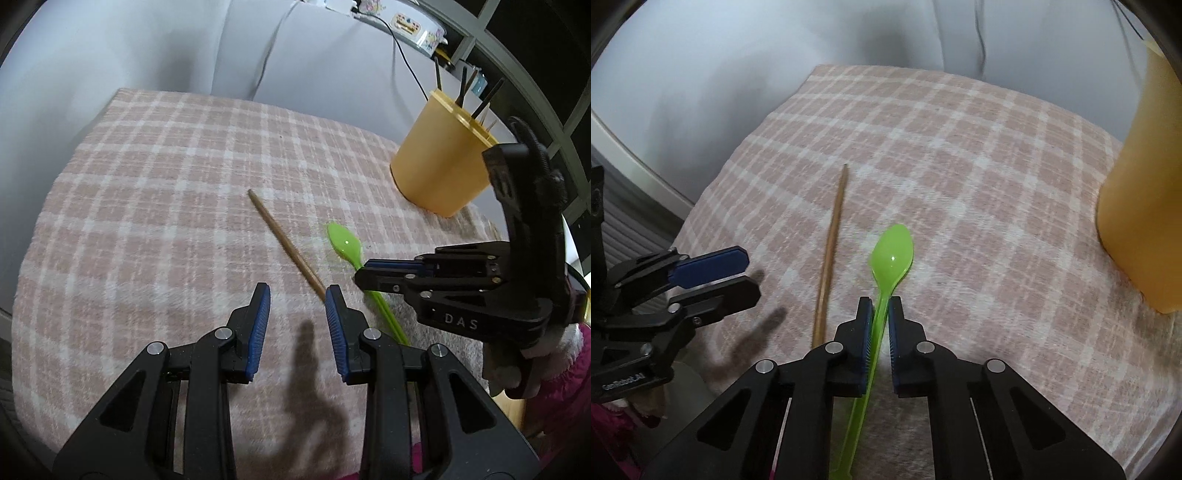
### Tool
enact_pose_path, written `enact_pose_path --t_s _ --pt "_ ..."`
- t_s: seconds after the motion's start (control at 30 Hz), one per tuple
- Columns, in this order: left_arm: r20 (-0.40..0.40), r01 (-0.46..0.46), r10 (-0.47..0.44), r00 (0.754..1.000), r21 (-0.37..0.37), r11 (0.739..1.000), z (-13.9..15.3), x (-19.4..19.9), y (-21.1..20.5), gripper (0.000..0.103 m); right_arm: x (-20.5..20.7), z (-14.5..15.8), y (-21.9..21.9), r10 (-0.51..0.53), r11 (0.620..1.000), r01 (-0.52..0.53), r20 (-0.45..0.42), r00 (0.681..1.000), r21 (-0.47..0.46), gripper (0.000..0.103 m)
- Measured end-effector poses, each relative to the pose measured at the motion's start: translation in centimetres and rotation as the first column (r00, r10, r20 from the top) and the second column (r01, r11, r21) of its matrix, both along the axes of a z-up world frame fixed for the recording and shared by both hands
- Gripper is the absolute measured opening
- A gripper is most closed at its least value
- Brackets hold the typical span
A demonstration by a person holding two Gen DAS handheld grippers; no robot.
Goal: Organize utensils
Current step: 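Close the right tool on the green spoon while the left tool grips the wooden chopstick, then lift the chopstick and green spoon upright and carry them over the yellow container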
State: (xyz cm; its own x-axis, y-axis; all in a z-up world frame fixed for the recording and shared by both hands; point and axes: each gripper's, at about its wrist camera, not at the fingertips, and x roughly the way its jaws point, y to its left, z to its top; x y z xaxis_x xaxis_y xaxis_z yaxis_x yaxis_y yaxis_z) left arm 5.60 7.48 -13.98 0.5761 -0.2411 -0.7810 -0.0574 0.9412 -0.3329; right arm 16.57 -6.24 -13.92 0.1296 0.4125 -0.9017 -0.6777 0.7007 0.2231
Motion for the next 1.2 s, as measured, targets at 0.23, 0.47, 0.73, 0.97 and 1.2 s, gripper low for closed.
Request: enact_pose_path --t_s 0.23,0.47,0.73,0.97,1.2 --pt "-0.095 0.005 -0.006 0.995 -0.015 1.000 -2.0 3.8 0.2 0.031 0.9 0.1 -2.4 -0.057 0.998 0.057 0.007 0.998 -0.008 0.005" --pt "-0.096 0.030 -0.026 0.995 0.038 0.999 -2.0 6.2 -0.2 0.031 2.0 0.2 -3.8 -0.107 0.994 0.107 -0.010 0.994 -0.009 0.005" --pt "-0.104 0.149 -0.135 0.985 0.134 0.980 -1.9 8.2 -2.6 0.016 2.1 0.4 -3.7 -0.109 0.994 0.108 -0.011 0.994 -0.031 0.005" --pt "-0.154 0.167 -0.146 0.977 0.133 0.977 -2.2 9.5 -3.1 0.023 2.8 0.2 -3.9 -0.114 0.992 0.113 -0.023 0.993 -0.050 0.005" --pt "-0.146 0.180 -0.159 0.976 0.143 0.973 -2.1 11.2 -4.0 0.011 3.4 0.0 -4.1 -0.141 0.990 0.140 -0.064 0.988 -0.023 0.005"
